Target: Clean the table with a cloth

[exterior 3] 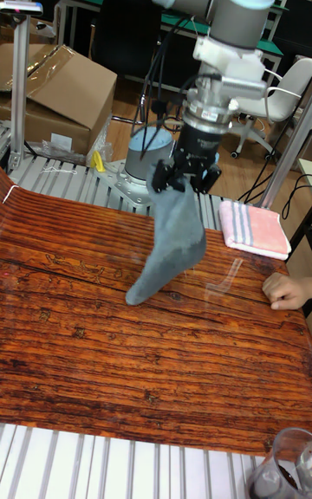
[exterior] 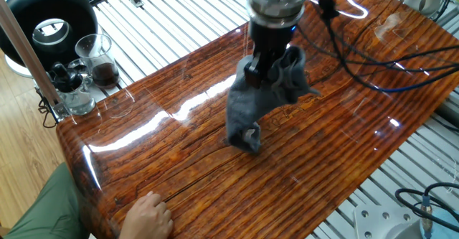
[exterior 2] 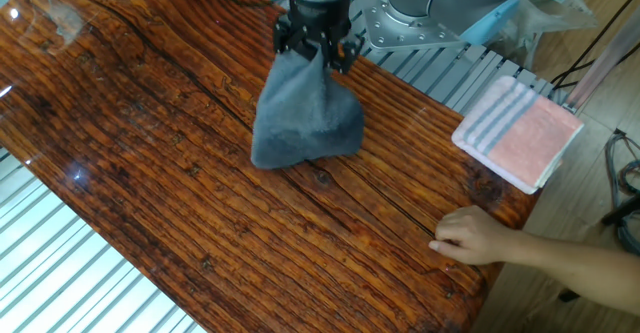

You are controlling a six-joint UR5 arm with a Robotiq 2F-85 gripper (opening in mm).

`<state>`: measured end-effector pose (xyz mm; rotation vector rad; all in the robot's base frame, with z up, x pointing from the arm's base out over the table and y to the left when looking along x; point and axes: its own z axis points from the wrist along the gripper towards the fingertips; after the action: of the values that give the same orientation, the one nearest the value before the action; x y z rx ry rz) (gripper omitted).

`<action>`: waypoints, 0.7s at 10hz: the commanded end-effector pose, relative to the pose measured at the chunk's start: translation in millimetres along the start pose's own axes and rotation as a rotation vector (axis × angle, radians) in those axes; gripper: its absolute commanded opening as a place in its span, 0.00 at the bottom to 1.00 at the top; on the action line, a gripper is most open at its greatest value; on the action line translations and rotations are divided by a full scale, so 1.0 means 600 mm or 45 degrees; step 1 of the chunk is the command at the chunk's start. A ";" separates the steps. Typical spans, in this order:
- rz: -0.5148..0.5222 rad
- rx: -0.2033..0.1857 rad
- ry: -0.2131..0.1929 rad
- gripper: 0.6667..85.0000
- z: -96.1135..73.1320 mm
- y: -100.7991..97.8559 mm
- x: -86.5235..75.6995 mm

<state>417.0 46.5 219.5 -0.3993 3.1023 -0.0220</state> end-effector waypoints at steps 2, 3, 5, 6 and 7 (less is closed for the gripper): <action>0.024 0.004 -0.026 0.00 -0.023 -0.013 0.003; 0.024 -0.005 -0.030 0.00 -0.024 -0.011 0.002; 0.020 -0.016 -0.037 0.00 -0.022 -0.009 -0.002; 0.017 -0.026 -0.042 0.00 -0.021 -0.005 -0.006; 0.019 -0.028 -0.042 0.00 -0.021 -0.005 -0.006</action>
<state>418.8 39.9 230.3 -0.3758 3.0839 -0.0154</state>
